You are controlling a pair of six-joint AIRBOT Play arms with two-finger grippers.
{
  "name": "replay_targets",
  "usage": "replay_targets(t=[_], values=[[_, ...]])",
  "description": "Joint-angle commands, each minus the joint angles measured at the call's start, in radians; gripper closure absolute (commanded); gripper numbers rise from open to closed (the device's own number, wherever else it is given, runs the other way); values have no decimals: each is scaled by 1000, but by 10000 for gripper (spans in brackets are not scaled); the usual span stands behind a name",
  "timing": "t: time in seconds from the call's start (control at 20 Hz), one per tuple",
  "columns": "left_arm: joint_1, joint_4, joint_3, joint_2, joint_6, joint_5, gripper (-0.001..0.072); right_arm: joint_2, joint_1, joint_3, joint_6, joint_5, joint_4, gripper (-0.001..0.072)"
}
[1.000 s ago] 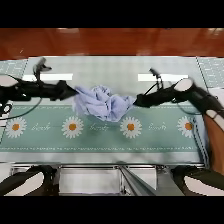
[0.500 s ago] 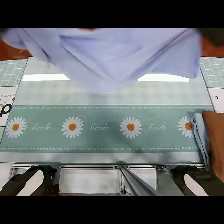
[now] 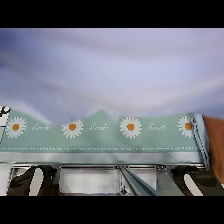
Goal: Fold the shirts.
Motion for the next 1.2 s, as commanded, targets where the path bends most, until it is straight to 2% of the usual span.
replay_targets(t=[0.0, 0.1, 0.2, 0.3, 0.4, 0.5, 0.55, 0.7, 0.8, 0.95, 1.0, 1.05, 1.1, 1.15], values=[[-30, 154, 6, 97, -4, 11, 692, 32, -1, -16, 38, 201, -23, 681], [-69, 231, -12, 89, -32, -3, 693, 41, -1, -106, 51, 204, 34, 681], [-91, 233, -87, 66, -48, -10, 692, 42, -1, -249, 57, 183, 122, 681], [-94, 185, -215, 31, -46, -13, 692, 41, 0, -438, 51, 74, 203, 681], [-95, 139, -369, -27, -21, -7, 693, 21, 0, -633, 50, -68, 220, 681], [-109, 125, -520, -111, 5, 64, 693, -47, 0, -789, 41, -211, 253, 681], [-127, 125, -583, -165, 26, 124, 693, -109, 0, -841, 2, -282, 292, 681], [-209, 125, -642, -397, 62, 238, 692, -355, 0, -859, -189, -520, 453, 681], [-282, 125, -638, -571, 61, 315, 692, -562, 0, -797, -201, -594, 495, 681], [-376, 89, -625, -784, 61, 438, 692, -871, 0, -625, -198, -592, 544, 680], [-391, 37, -622, -834, 61, 441, 692, -949, -1, -568, -177, -593, 554, 644], [-401, -22, -622, -877, 60, 435, 688, -1011, -1, -514, -164, -590, 552, 427], [-402, -56, -622, -906, 56, 420, 585, -1057, -2, -464, -164, -578, 547, 296], [-397, -61, -619, -923, 50, 375, 267, -1083, -13, -416, -148, -553, 537, 296]])
